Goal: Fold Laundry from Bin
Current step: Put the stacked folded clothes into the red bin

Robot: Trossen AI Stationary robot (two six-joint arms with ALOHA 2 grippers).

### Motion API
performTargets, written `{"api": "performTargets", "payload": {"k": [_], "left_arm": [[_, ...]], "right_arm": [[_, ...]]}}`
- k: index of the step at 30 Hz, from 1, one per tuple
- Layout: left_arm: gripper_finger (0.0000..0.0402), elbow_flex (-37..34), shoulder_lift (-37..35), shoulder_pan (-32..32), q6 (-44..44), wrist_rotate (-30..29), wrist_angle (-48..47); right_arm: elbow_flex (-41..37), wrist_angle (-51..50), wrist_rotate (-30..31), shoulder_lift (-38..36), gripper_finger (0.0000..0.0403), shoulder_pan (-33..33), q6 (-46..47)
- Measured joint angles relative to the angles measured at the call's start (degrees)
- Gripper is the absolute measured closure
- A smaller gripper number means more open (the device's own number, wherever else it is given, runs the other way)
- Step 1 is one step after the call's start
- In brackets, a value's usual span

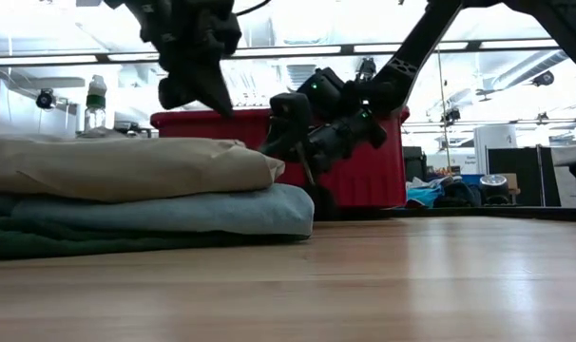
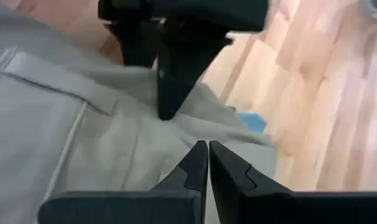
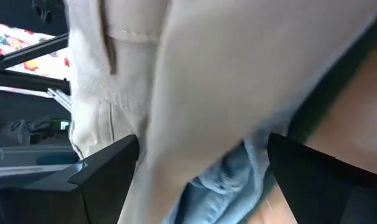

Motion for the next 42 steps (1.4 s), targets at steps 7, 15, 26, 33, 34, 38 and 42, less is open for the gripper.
{"api": "performTargets", "payload": {"k": [7, 15, 26, 33, 34, 38, 42], "left_arm": [[0.0402, 0.79, 3.63, -0.10, -1.78, -2.14, 1.35], [0.0402, 0.67, 12.07, 0.00, -2.09, -4.31, 1.42], [0.0402, 0.36, 15.20, 0.03, -2.25, -6.16, 6.33], [0.0402, 0.78, 14.42, 0.07, -5.01, -6.26, 5.76], [0.0402, 1.31, 14.00, 0.06, -5.47, -6.25, 5.22], [0.0402, 3.54, 11.27, -0.39, -5.65, -5.37, 3.14], [0.0402, 4.01, 5.48, -1.48, -8.61, -2.31, 1.10]], "right_arm": [[-2.65, 6.36, -1.37, -0.72, 0.0058, -0.24, 1.15], [-2.99, 11.18, -2.25, -0.77, 0.0058, -0.13, 0.97], [-2.88, 16.48, -1.53, 4.22, 0.0059, 0.39, 3.03], [-2.64, 21.23, -0.92, 6.89, 0.0104, 0.15, 8.82], [-2.62, 21.19, -0.55, 6.91, 0.0118, 0.15, 8.78], [-2.60, 21.00, 0.52, 6.88, 0.0193, -0.02, 9.29], [-2.60, 21.01, 0.69, 6.88, 0.0277, -0.53, 10.25]]}}
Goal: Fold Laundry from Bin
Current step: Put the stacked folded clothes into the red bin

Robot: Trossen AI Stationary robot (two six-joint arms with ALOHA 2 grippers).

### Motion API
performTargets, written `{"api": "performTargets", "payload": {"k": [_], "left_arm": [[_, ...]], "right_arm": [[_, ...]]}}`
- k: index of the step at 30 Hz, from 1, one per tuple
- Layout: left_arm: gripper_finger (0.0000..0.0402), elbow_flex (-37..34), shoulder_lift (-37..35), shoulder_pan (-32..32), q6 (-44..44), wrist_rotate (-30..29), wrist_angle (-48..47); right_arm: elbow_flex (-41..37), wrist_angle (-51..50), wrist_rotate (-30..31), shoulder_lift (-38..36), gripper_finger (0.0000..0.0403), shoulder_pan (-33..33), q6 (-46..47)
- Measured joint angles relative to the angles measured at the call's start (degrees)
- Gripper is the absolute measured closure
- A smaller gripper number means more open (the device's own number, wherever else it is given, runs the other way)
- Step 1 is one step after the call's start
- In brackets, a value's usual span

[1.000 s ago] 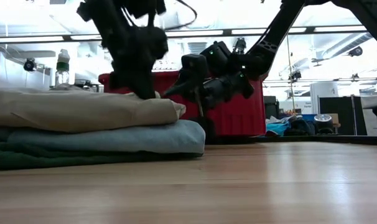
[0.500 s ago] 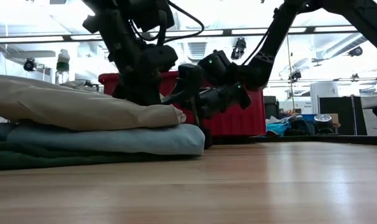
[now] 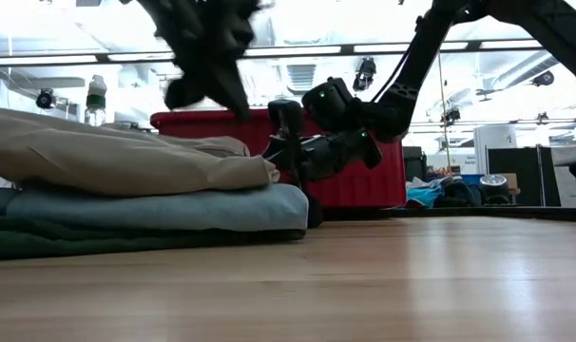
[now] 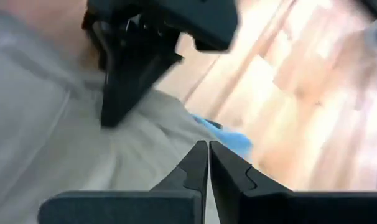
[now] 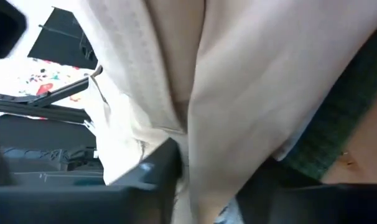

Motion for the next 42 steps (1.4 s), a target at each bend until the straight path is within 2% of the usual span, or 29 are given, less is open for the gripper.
{"api": "performTargets", "payload": {"k": [3, 6, 13, 15, 18, 22, 26, 30, 37, 42], "left_arm": [[0.0402, -2.34, -6.07, -2.10, -5.91, -0.15, -3.08], [0.0402, -7.64, -13.90, -4.59, -15.67, -0.52, -4.99], [0.0401, -24.92, -31.16, -8.23, -49.46, -2.42, -6.25], [0.0398, -28.72, -34.05, -8.42, -54.33, -2.68, -5.06], [0.0382, -32.01, -36.53, -8.48, -55.50, -3.09, -2.97], [0.0349, -32.72, -37.79, -8.48, -55.27, -3.91, -2.92], [0.0308, -30.47, -37.93, -8.48, -55.18, -3.56, -8.97], [0.0256, -28.55, -37.89, -8.48, -55.64, -3.52, -15.45], [0.0150, -29.52, -35.98, -8.48, -59.27, -5.35, -15.09], [0.0093, -29.31, -33.23, -8.48, -61.30, -5.51, -15.09]], "right_arm": [[0.00, -0.02, -0.31, 0.00, 0.0335, -0.32, 0.10], [0.00, -0.10, -0.88, -0.02, 0.0379, -0.56, 0.00], [-0.04, 0.18, -1.56, -0.11, 0.0389, -0.72, -0.14], [-0.09, 0.47, -1.96, -0.13, 0.0389, -0.74, -0.15], [0.01, 0.62, -3.01, -0.13, 0.0390, -0.76, -0.22], [0.59, 0.38, -4.16, -0.11, 0.0390, -0.78, -0.01], [1.14, 0.09, -4.51, -0.04, 0.0390, -0.83, -0.19], [1.25, 0.19, -4.49, -0.04, 0.0390, -0.83, -0.44], [1.38, -0.60, -4.35, -0.04, 0.0390, -0.76, -0.68], [1.38, -0.67, -4.23, -0.07, 0.0390, -0.56, -0.63]]}}
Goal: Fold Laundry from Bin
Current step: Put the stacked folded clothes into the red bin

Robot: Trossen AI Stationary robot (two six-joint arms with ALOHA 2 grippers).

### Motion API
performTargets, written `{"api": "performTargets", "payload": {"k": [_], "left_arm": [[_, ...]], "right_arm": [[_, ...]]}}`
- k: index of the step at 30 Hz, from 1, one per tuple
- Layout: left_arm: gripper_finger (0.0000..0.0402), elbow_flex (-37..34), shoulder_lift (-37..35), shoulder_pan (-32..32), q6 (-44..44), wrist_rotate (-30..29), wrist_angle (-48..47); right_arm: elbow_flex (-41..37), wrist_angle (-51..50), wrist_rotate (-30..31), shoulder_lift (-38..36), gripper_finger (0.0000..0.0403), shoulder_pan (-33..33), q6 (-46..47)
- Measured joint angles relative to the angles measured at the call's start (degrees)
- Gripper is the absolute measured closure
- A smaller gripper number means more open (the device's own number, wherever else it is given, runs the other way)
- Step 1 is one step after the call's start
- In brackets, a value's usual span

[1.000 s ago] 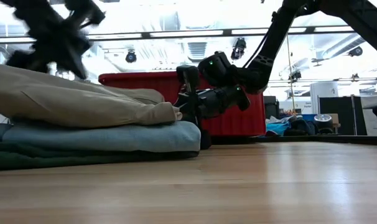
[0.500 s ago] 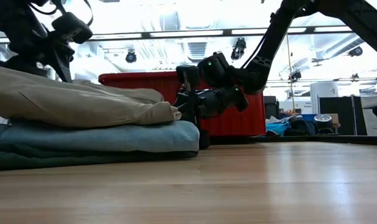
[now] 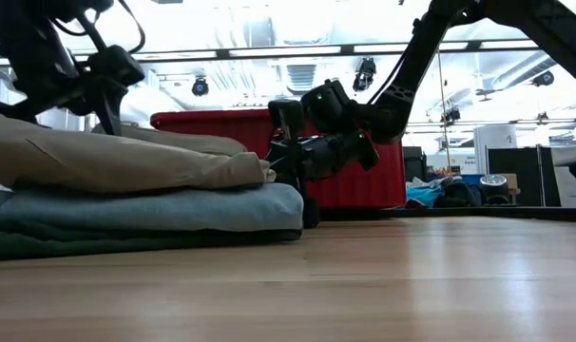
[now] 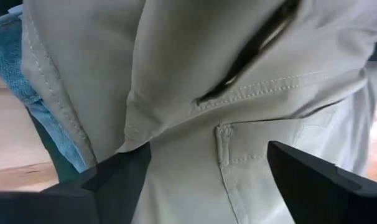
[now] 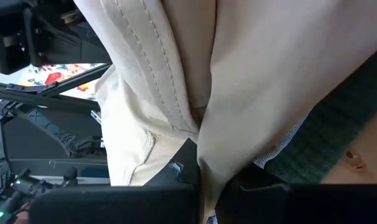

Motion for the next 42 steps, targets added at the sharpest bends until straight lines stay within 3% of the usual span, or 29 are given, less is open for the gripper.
{"api": "performTargets", "payload": {"k": [5, 17, 28, 42], "left_arm": [[0.0067, 0.02, 2.21, 0.00, -0.13, -0.02, -0.02], [0.0079, 1.83, 1.22, -0.11, 0.07, 2.63, -1.03], [0.0079, 10.14, 1.44, -0.26, 0.49, 2.89, -18.78], [0.0079, -2.19, -0.90, -0.26, -9.40, 2.34, -11.52]], "right_arm": [[0.02, -0.02, -0.02, -0.01, 0.0390, 0.03, 0.71], [0.04, -0.23, -0.10, -0.04, 0.0390, 0.04, 2.42], [0.09, -1.79, -0.04, -0.13, 0.0390, 0.06, 2.47], [0.04, -1.90, -0.07, -0.13, 0.0390, 0.06, 2.64]]}}
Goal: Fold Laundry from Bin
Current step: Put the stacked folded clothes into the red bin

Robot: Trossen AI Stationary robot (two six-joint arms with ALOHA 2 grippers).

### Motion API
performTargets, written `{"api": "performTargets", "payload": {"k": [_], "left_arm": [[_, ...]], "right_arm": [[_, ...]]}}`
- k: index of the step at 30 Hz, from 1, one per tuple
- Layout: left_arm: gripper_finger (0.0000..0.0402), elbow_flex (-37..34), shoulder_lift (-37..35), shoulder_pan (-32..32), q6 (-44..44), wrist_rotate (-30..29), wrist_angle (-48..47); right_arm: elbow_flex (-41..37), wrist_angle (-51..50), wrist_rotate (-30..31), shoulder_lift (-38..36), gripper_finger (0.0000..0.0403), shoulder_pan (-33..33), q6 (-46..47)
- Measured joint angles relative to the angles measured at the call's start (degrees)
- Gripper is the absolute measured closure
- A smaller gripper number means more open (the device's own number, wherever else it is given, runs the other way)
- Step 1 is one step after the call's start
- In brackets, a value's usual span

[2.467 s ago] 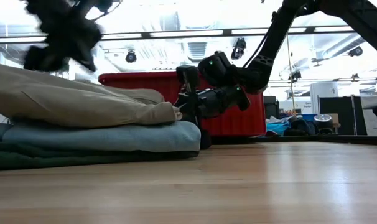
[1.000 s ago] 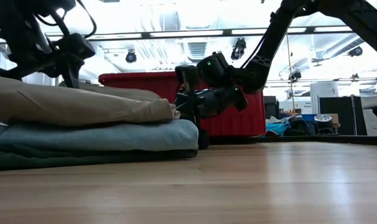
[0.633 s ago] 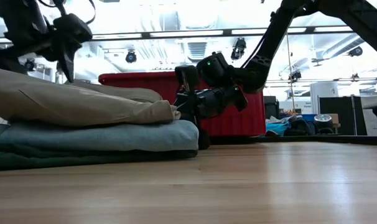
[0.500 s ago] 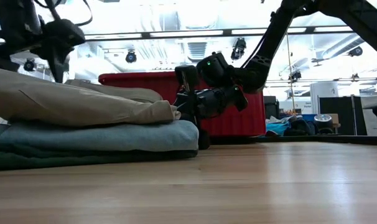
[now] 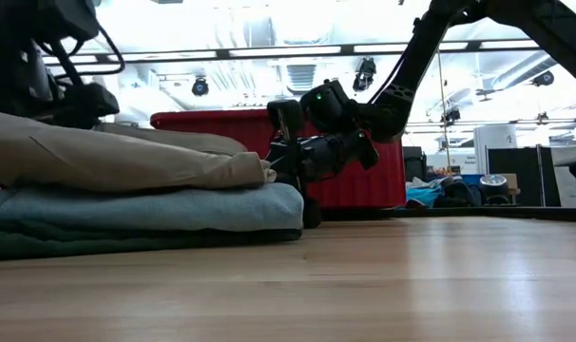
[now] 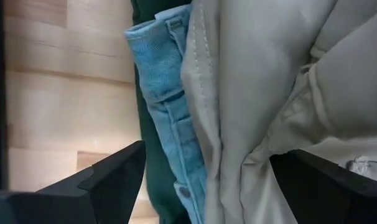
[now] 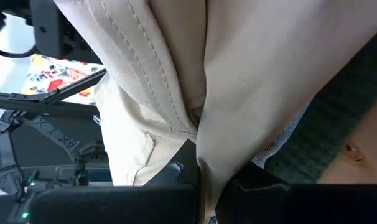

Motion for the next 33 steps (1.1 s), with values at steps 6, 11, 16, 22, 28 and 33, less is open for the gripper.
{"api": "performTargets", "payload": {"k": [6, 11, 16, 22, 28, 33], "left_arm": [[0.0079, -4.37, 0.09, 0.00, -0.47, -0.79, 4.87], [0.0079, -6.91, 0.29, -0.02, -3.88, -2.16, 6.30], [0.0079, -7.96, 0.92, -0.03, -4.39, -2.73, 6.79], [0.0079, -8.74, 3.09, -0.04, -5.04, -2.85, 7.29], [0.0079, -12.39, 3.59, 0.00, -2.89, -3.29, 15.11], [0.0079, -13.94, 3.33, -0.02, -1.97, -3.31, 16.53]], "right_arm": [[-0.04, 0.00, -0.02, 0.00, 0.0390, -0.02, -0.22], [-0.04, -0.02, -0.02, 0.00, 0.0390, -0.02, -0.50], [-0.04, -0.02, -0.07, 0.00, 0.0390, -0.02, -0.69], [-0.04, -0.02, -0.13, 0.00, 0.0390, -0.02, -1.06], [-0.03, 0.22, -0.42, 0.00, 0.0390, -0.01, -1.55], [0.77, -0.38, -0.85, 0.06, 0.0390, -0.02, -1.91]]}}
